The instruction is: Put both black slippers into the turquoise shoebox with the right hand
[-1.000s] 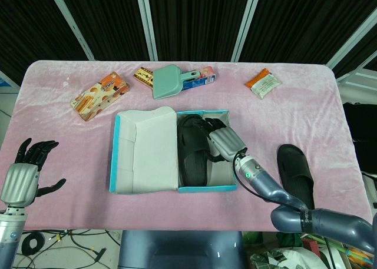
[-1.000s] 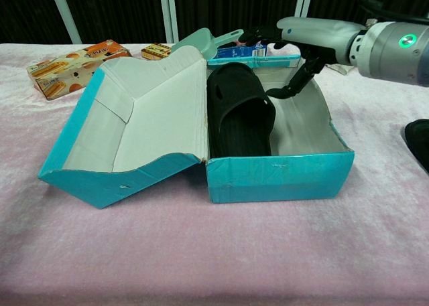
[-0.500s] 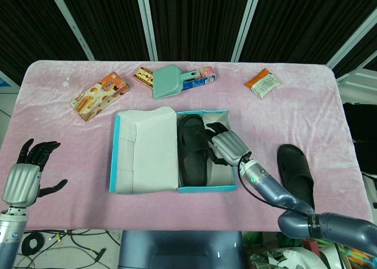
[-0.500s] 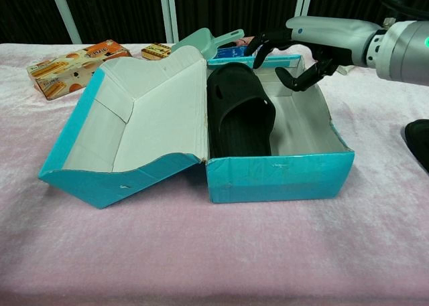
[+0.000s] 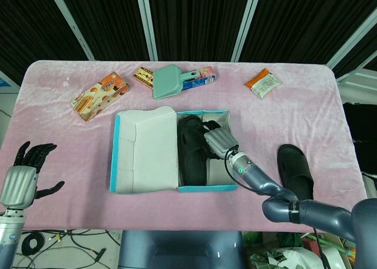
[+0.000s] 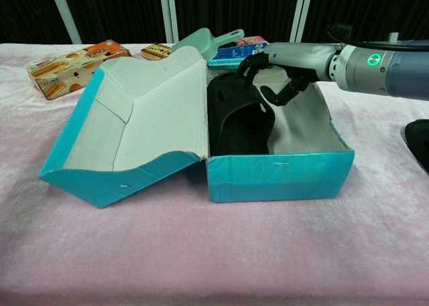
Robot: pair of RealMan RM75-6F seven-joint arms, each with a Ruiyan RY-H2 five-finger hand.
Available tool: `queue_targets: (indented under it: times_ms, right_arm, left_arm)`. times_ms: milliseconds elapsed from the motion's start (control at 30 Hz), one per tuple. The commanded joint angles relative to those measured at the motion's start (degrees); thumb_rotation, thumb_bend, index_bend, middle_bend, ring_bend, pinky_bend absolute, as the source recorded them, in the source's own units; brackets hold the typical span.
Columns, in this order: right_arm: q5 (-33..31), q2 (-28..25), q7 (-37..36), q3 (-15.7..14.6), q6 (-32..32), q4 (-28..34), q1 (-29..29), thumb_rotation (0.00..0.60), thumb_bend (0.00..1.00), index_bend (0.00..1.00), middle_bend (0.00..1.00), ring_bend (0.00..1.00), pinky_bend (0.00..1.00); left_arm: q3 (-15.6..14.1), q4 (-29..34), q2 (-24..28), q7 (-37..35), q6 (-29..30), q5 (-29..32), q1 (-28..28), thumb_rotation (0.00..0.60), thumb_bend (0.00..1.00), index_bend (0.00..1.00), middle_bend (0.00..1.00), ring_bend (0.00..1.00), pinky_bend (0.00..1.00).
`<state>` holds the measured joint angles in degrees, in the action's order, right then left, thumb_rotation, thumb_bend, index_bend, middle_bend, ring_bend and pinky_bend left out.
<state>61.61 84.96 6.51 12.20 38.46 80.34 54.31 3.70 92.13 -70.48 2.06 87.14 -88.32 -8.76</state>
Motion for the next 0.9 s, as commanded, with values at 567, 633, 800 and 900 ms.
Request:
queue_targets:
  times_ms: [567, 633, 800, 900]
  right_arm:
    - [2.3, -7.7, 3.7, -0.8, 7.9, 11.1, -2.9, 0.6, 0.38, 0.15, 0.17, 0.05, 0.07]
    - [2.8, -10.1, 4.2, -0.8, 9.4, 14.0, -4.0, 0.6, 0.31, 0.12, 0.15, 0.05, 0.07]
    - [3.8, -15.8, 4.1, -1.7, 12.2, 19.0, -7.0, 0.6, 0.24, 0.09, 0.14, 0.04, 0.07]
    - [4.6, -18.8, 3.4, -3.2, 12.9, 20.3, -9.1, 0.6, 0.22, 0.09, 0.14, 0.04, 0.07]
  left_arm:
    - [0.2, -0.8, -0.2, -0.8, -0.3, -0.1, -0.3, 0.6, 0.0, 0.16, 0.16, 0.13, 0.0]
    - [0.2, -0.7, -0.2, -0.6, -0.4, -0.3, -0.4, 0.6, 0.0, 0.16, 0.16, 0.13, 0.0]
    - [0.3, -0.2, 0.0, -0.2, -0.2, -0.8, -0.6, 0.6, 0.0, 0.16, 0.16, 0.13, 0.0]
    - [0.3, 0.0, 0.2, 0.0, 0.0, -0.9, -0.5, 0.6, 0.0, 0.16, 0.16, 0.13, 0.0]
